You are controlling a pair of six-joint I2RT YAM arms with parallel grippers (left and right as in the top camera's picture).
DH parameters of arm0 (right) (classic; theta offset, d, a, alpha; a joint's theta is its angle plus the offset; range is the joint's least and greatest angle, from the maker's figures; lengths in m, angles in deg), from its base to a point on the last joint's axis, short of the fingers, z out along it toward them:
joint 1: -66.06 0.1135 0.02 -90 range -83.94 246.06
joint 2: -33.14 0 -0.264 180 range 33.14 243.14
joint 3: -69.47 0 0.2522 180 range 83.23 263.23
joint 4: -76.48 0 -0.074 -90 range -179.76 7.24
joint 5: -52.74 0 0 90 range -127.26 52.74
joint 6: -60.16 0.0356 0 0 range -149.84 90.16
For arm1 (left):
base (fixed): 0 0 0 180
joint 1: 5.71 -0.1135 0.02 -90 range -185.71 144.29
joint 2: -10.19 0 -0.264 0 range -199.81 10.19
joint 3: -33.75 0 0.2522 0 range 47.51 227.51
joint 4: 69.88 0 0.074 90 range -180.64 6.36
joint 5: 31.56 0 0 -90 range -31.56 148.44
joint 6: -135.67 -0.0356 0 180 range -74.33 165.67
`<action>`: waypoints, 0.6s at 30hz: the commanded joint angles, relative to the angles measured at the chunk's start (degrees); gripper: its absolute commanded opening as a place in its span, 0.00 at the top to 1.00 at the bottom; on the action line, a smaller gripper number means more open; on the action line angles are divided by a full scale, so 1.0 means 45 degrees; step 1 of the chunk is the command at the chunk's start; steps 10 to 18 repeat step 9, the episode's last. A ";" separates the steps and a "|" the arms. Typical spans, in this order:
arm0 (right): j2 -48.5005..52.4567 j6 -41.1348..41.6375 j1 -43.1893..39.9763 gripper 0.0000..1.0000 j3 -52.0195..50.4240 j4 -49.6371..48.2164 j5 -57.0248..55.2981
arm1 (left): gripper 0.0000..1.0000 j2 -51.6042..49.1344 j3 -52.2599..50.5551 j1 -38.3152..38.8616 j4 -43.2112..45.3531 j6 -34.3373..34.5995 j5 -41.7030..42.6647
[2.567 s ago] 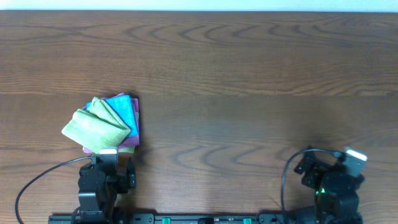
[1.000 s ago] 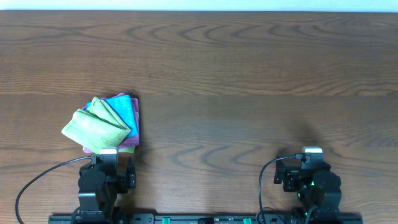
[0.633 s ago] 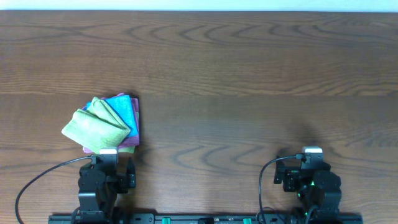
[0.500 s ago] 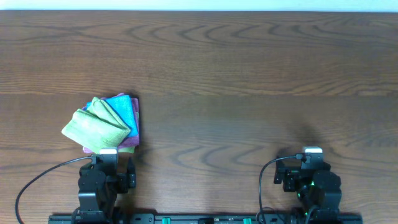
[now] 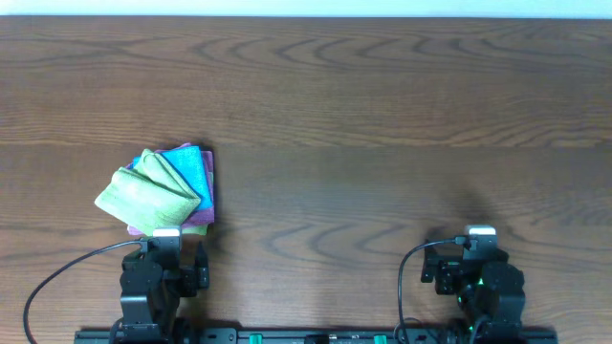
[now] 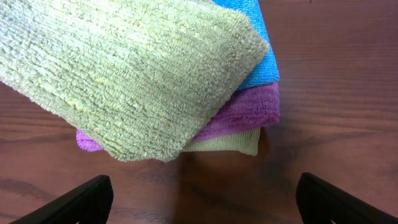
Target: Fold the cloth
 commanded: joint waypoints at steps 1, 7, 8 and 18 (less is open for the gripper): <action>-0.0146 -0.0233 -0.0117 0.01 -0.0165 0.0010 0.0141 | 0.05 0.0117 -0.0520 -0.0078 -0.0418 -0.0355 -0.0321; -0.0146 -0.0228 -0.0117 0.01 -0.0165 0.0005 0.0141 | 0.05 0.0117 -0.0520 -0.0078 -0.0418 -0.0355 -0.0321; -0.0146 -0.0228 -0.0117 0.01 -0.0165 0.0010 0.0141 | 0.05 0.0117 -0.0520 -0.0078 -0.0418 -0.0355 -0.0316; -0.0146 -0.0228 -0.0117 0.01 -0.0165 0.0005 0.0141 | 0.05 0.0117 -0.0520 -0.0078 -0.0418 -0.0355 -0.0321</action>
